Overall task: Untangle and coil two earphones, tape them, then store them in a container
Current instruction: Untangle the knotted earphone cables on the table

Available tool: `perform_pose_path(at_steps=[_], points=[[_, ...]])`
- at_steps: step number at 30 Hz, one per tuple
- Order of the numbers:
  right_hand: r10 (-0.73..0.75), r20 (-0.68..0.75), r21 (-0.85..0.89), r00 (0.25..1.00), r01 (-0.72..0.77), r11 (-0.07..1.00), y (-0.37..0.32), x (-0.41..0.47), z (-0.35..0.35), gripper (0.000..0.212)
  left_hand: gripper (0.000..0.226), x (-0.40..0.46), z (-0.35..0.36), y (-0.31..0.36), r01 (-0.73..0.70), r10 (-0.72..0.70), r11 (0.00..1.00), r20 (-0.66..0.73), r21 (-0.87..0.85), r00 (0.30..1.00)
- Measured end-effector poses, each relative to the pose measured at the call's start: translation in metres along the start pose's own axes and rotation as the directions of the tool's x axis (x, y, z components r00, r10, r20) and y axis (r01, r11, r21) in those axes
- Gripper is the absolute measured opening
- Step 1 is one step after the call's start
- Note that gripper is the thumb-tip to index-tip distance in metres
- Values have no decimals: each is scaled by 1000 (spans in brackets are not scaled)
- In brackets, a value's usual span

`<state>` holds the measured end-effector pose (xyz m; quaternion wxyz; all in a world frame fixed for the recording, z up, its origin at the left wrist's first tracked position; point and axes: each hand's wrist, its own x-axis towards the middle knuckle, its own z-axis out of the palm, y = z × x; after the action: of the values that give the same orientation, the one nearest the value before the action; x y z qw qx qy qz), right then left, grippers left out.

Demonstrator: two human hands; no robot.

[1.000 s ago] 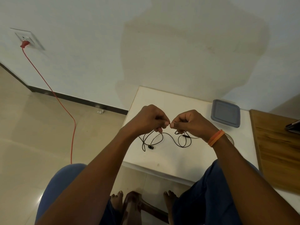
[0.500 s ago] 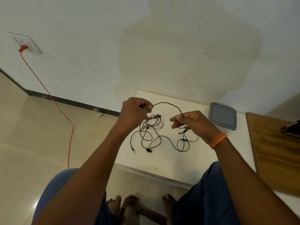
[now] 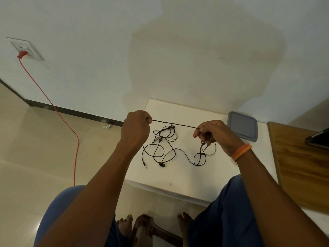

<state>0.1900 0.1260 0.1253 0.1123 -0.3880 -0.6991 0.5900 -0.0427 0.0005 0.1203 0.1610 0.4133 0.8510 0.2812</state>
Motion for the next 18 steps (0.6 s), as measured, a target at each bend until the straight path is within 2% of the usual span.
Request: perform_pose_path(at_steps=[4,8,12,15,16,18], points=[[36,3,59,999,-36,998,0,-1,-1,30,21,1,1,-3,34,-32,999,-68,26,997],[21,-35,-4,999,-22,1000,3,-2,-4,21,20,4,-1,-5,49,-49,999,-159,-5,986],[-11,-78,95,997,18,995,2,-3,3,18,18,0,10,1,46,-50,994,-39,-99,998],[-3,-85,220,996,21,975,-2,-1,10,20,29,-14,24,17,-55,45,988,-68,-148,997],[3,-77,253,997,17,967,-3,-1,13,21,23,-19,28,24,-93,85,978,-51,-187,995],[5,-47,281,999,9,960,-4,-1,17,22,7,-28,36,39,-100,138,936,91,-339,986]])
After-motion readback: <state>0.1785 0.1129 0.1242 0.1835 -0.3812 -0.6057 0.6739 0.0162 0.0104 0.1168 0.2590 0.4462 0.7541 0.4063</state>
